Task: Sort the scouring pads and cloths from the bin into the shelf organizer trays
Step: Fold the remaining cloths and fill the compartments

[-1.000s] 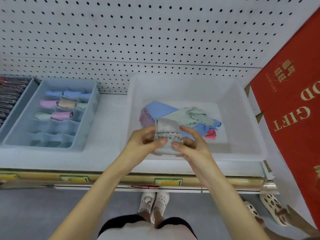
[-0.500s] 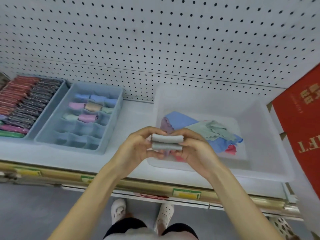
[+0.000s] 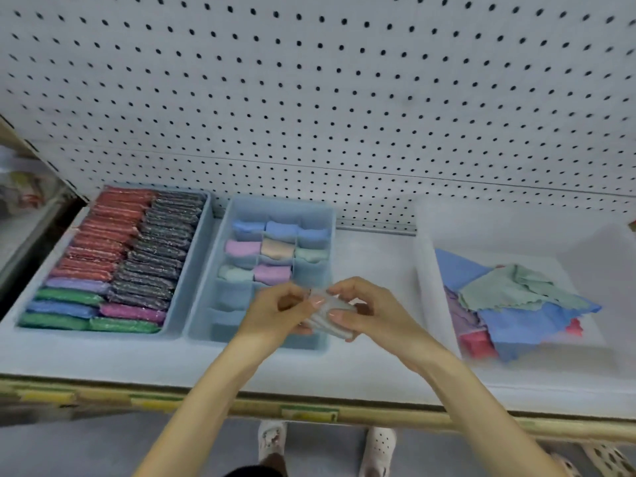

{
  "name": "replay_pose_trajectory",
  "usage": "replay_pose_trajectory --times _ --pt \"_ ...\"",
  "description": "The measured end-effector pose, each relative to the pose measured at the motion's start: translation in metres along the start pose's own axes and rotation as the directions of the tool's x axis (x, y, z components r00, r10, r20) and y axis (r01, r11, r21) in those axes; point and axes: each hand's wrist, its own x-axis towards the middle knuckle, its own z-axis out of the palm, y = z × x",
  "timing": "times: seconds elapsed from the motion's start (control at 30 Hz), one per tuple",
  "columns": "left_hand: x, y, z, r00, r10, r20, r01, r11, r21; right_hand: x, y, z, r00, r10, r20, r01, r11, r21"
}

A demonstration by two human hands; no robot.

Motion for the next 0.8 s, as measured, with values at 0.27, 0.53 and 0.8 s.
replay_pose_trajectory --times 0.27,0.53,0.8 --pt "0.013 -0.015 -0.08 0.993 0.097 0.068 -0.105 0.986 0.127 0.04 -0.019 0.051 0.997 0.038 0.063 -0.026 0.984 -0.178" --pt "0.04 -0.048 -0.146 0.914 0.386 -0.127 -0.216 0.725 0.654 0.125 0.008 0.027 0.961 -0.171 -0.217 -0.112 0.478 -0.871" --pt "0.054 -0.075 -0.146 0.865 0.501 -0.022 -0.256 0.479 0.84 0.143 0.017 0.033 0.987 -0.125 -0.104 -0.097 0.06 -0.993"
